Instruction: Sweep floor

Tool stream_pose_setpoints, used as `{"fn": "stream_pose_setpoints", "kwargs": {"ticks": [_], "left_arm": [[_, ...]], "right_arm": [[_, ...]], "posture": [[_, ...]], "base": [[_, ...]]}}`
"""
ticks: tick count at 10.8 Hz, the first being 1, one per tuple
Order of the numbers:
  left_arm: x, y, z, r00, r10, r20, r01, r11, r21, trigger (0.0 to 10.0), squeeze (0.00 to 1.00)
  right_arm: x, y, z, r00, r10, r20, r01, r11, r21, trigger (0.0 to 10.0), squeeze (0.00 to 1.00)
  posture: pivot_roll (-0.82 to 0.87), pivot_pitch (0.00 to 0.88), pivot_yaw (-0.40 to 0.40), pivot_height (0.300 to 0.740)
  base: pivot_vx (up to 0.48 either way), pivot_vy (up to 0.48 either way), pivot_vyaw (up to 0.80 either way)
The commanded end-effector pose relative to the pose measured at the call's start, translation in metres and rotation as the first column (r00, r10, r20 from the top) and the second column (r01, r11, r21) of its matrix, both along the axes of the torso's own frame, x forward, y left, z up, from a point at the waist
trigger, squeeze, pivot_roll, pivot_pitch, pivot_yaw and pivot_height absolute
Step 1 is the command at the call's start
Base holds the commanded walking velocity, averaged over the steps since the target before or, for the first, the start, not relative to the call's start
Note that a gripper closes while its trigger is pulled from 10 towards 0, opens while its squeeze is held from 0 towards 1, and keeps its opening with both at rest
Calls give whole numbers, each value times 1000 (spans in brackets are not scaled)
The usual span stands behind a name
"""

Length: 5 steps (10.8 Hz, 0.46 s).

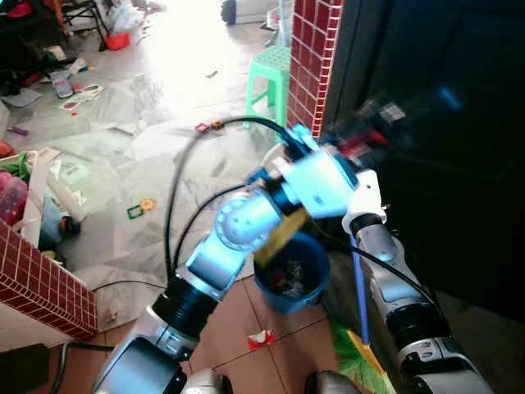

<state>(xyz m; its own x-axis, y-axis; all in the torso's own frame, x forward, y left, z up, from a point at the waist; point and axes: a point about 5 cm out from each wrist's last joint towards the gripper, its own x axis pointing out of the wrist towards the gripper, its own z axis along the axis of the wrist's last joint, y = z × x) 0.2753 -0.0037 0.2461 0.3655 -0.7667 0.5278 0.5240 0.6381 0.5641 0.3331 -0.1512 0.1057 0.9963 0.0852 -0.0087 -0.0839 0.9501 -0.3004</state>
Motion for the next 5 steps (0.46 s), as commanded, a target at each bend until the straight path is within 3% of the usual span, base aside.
{"fn": "stream_pose_setpoints", "kwargs": {"ticks": [1,2,3,4,5], "left_arm": [[1,16,39,990,89,110,-73,988,-136,10000,0],[6,27,54,985,140,104,-116,971,-209,10000,0],[19,53,84,970,237,52,-205,915,-347,10000,0],[29,84,103,943,332,-9,-299,837,-458,10000,0],[34,108,111,908,418,-28,-376,783,-497,10000,0]], "right_arm": [[4,4,9,999,29,35,-29,1000,-8,10000,0],[3,4,9,999,30,31,-30,1000,-7,10000,0],[2,3,8,999,32,27,-32,999,-9,10000,0],[1,3,6,999,37,22,-36,999,-11,10000,0],[0,3,4,999,32,14,-32,999,-8,10000,0]], "posture": [[-42,35,43,740],[-41,37,42,740],[-32,46,40,740],[-23,56,42,740],[-14,66,39,740]], "base": [[0,0,0],[0,0,0],[0,0,0],[0,0,0],[0,0,0]]}}
